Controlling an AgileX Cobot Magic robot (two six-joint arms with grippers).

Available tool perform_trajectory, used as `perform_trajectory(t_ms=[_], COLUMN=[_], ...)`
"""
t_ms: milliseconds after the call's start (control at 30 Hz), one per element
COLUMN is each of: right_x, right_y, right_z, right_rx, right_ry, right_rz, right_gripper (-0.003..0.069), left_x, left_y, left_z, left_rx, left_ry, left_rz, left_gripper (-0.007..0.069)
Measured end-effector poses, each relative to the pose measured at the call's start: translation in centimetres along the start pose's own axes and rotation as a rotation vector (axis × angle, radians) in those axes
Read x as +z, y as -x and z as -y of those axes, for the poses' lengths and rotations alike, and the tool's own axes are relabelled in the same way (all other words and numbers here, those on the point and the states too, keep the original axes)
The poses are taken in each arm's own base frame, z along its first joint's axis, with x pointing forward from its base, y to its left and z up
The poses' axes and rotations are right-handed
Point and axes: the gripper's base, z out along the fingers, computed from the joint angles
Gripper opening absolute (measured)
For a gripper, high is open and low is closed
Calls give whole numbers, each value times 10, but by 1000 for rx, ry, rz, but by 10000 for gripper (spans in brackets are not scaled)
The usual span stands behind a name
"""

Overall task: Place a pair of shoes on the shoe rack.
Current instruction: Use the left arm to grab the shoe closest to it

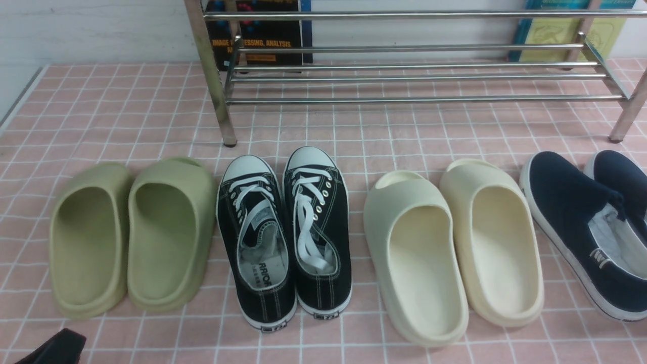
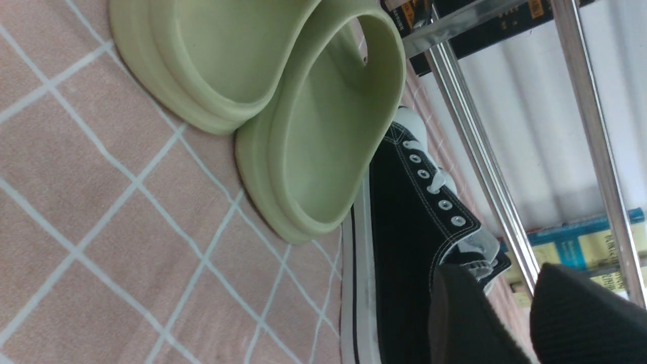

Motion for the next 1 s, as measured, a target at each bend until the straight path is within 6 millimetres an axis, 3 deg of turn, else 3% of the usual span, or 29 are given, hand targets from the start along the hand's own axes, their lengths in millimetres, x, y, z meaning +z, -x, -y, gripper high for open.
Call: perform_trajectory(t_ms=[200,300,367,400,500,600,633,733,867,900,1000], right_x=[0,0,0,0,0,0,0,0,0,0,0], right_y=[0,0,0,0,0,0,0,0,0,0,0], right_z=[0,0,0,0,0,0,0,0,0,0,0], right_rx=[0,0,0,0,0,0,0,0,0,0,0], right_ry=[0,0,0,0,0,0,0,0,0,0,0], right_rz=[0,0,0,0,0,0,0,0,0,0,0], right_gripper=[240,240,240,240,240,240,240,240,240,240,240], left_x=[-4,-26,-39,-42,-40,-28,-28,-5,33,35,61], left_y=[4,22,40,50,69,91,92,105,93,92,73], left_z=[11,55,87,96,111,125,124,134,142,143,149], left_rx=[46,315,485,576,713,840,848,981,1077,1078,1096], left_ry=[-14,-53,23,133,350,564,574,681,626,620,566], left_rz=[-11,-12,-42,-90,-184,-291,-296,-431,-610,-622,-747], left_gripper=[239,196,122,69,14,2,2,8,78,90,206])
